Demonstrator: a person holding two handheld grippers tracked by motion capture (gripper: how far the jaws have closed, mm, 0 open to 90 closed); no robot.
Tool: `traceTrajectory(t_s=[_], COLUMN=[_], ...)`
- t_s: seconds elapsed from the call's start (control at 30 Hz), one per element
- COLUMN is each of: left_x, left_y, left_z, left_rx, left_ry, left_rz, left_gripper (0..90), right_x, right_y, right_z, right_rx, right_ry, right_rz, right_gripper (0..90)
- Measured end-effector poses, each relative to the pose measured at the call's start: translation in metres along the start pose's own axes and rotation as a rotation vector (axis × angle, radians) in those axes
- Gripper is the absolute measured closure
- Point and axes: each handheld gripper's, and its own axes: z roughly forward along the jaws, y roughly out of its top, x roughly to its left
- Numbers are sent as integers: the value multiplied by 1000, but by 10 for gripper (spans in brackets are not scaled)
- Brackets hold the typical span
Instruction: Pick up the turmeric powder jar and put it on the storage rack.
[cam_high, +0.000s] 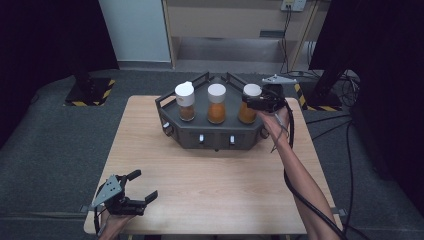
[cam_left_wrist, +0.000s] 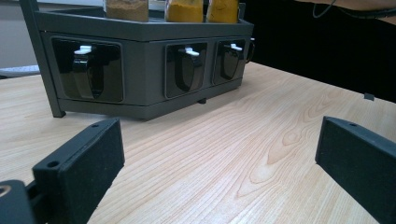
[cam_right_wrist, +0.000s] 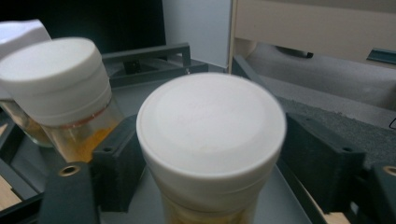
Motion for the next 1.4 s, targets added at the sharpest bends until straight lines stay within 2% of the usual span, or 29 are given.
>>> traceTrajectory(t_s=[0.17, 0.27, 0.33, 0.53, 0.83, 1.13, 1.4], left_x=[0, 0, 0, 0, 0, 0, 1], left_y=[0, 0, 0, 1, 1, 0, -1], left_z=[0, 0, 0, 1, 2, 1, 0], left_rx=[-2, -1, -1, 4, 6, -1, -7], left_ry=[-1, -1, -2, -3, -2, 6, 10], left_rz=[-1, 1, 3, 1, -3, -10, -23], left_gripper=[0, 0, 0, 0, 0, 0, 0], right_x=[-5, -4, -5, 0, 13, 24, 25], right_y=[1, 1, 1, 11, 14, 1, -20], right_z=[-9, -16, -19, -31, -54, -80, -104], right_rx=[-46, -79, -95, -112, -158, -189, -193], right_ry=[11, 5, 18, 35, 86, 145, 172], right_rz=[14, 2, 1, -43, -102, -157, -177], right_gripper=[117, 86, 82, 80, 83, 82, 79])
